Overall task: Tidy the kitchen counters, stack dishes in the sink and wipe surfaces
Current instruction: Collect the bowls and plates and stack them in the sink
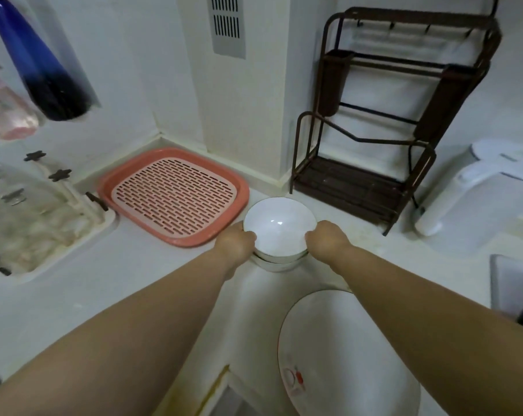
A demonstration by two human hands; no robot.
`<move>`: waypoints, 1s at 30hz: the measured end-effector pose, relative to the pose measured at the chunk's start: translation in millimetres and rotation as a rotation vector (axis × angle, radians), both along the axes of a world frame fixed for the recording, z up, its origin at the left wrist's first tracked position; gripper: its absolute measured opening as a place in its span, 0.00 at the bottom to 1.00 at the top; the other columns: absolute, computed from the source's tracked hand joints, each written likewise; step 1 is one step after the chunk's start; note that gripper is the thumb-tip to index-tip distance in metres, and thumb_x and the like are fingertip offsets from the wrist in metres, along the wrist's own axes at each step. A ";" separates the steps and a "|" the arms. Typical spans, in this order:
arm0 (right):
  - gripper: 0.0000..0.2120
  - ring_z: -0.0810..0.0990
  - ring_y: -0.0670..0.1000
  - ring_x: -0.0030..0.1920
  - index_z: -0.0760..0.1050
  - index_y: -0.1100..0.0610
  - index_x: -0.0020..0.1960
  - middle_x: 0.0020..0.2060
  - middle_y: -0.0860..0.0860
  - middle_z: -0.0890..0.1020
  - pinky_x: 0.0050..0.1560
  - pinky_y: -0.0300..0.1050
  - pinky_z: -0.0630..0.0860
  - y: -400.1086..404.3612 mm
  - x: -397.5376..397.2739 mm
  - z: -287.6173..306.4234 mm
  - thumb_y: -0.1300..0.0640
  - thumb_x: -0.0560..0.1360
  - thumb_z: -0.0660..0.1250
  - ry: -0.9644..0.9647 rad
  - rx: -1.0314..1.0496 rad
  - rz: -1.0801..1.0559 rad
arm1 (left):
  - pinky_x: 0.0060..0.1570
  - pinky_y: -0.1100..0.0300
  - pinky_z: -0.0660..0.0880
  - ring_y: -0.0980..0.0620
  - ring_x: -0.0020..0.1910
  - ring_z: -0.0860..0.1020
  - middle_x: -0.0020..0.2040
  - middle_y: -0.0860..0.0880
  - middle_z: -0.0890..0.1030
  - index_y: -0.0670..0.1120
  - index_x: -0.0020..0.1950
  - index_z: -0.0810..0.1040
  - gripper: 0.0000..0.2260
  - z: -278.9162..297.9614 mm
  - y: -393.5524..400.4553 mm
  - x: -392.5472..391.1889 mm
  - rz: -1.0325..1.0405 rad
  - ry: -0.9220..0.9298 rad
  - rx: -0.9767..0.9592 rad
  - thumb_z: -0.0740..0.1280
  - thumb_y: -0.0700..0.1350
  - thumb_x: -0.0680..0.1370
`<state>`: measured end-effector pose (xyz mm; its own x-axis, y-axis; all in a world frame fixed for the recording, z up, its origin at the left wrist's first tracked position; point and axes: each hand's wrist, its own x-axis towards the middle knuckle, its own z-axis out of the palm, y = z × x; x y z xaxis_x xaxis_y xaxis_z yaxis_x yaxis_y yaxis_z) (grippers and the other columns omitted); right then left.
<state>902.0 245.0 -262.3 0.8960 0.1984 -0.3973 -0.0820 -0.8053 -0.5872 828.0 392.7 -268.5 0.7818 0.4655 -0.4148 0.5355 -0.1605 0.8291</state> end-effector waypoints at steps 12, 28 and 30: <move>0.15 0.76 0.62 0.54 0.68 0.65 0.63 0.55 0.62 0.75 0.59 0.58 0.76 3.2 7.4 -20.2 0.61 0.78 0.54 0.160 0.153 -0.049 | 0.46 0.50 0.80 0.39 0.56 0.76 0.54 0.46 0.73 0.53 0.72 0.63 0.19 -19.2 -2.1 5.0 0.137 0.092 -0.268 0.54 0.44 0.81; 0.14 0.79 0.59 0.41 0.72 0.64 0.60 0.49 0.62 0.79 0.52 0.60 0.79 -31.4 -56.0 43.8 0.64 0.77 0.54 0.053 0.353 -0.154 | 0.42 0.53 0.81 0.42 0.52 0.79 0.58 0.46 0.73 0.49 0.64 0.67 0.16 42.2 -30.1 -44.5 0.040 -0.121 -0.373 0.56 0.36 0.77; 0.14 0.80 0.60 0.40 0.74 0.65 0.58 0.45 0.62 0.80 0.53 0.60 0.79 -50.3 -72.9 54.6 0.64 0.76 0.54 0.018 0.340 -0.195 | 0.41 0.53 0.81 0.42 0.51 0.79 0.56 0.47 0.74 0.48 0.61 0.67 0.15 51.1 -45.7 -54.0 -0.024 -0.133 -0.377 0.56 0.36 0.76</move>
